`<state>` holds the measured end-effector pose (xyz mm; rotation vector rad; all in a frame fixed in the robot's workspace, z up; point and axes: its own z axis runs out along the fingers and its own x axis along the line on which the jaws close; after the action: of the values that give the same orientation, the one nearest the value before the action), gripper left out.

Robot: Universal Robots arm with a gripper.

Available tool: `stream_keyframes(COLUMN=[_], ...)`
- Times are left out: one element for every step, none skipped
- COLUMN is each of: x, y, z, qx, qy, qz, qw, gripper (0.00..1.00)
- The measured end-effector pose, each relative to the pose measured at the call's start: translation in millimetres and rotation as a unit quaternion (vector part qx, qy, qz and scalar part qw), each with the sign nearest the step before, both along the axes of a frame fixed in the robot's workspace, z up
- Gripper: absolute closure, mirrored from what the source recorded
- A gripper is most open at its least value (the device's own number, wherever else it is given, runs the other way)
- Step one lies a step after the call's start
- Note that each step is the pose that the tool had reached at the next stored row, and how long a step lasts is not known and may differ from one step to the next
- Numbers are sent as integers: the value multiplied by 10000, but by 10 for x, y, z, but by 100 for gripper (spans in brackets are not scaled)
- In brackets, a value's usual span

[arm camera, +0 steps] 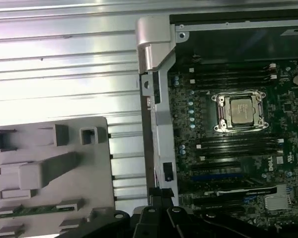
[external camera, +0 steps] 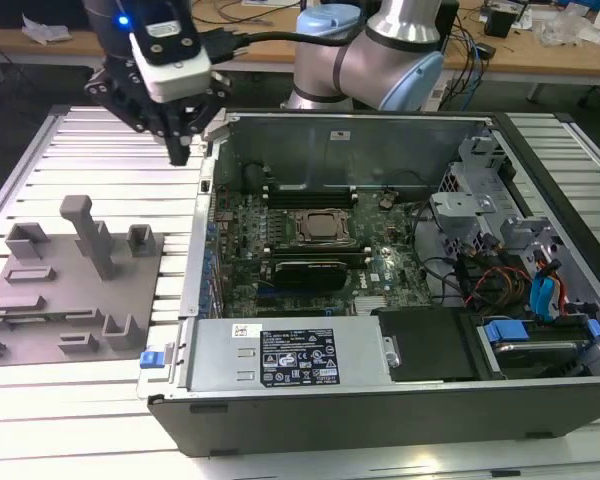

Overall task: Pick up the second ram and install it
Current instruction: 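Reach for the second ram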

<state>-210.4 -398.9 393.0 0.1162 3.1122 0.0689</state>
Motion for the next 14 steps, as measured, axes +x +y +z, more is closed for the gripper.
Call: stream_keyframes(x=[-103,-147,-191,-265,-331,-406,-479,-626,-728,-878,-1013,-1081,-1154,-1234], y=[-1,-5,-13,-42,-73,-106,-127,-161,-186,-227,-275,-299,-323,-349], z=[-1,-1,-2,-4,-5,-7,-10,-17,-22,-31,-39,-43,-48,-52], qx=[0,0,0,0,0,0,0,0,0,0,0,0,0,0], qy=[0,1,0,0,0,0,0,0,0,0,0,0,0,1], qz=[-2,-1,0,-1,-1,-1,-1,-1,-1,-1,-1,-1,-1,-1], qw=[10000,10000,10000,10000,10000,10000,10000,10000,10000,10000,10000,10000,10000,10000], gripper=[89,89,89,89,89,89,89,89,89,89,89,89,89,89])
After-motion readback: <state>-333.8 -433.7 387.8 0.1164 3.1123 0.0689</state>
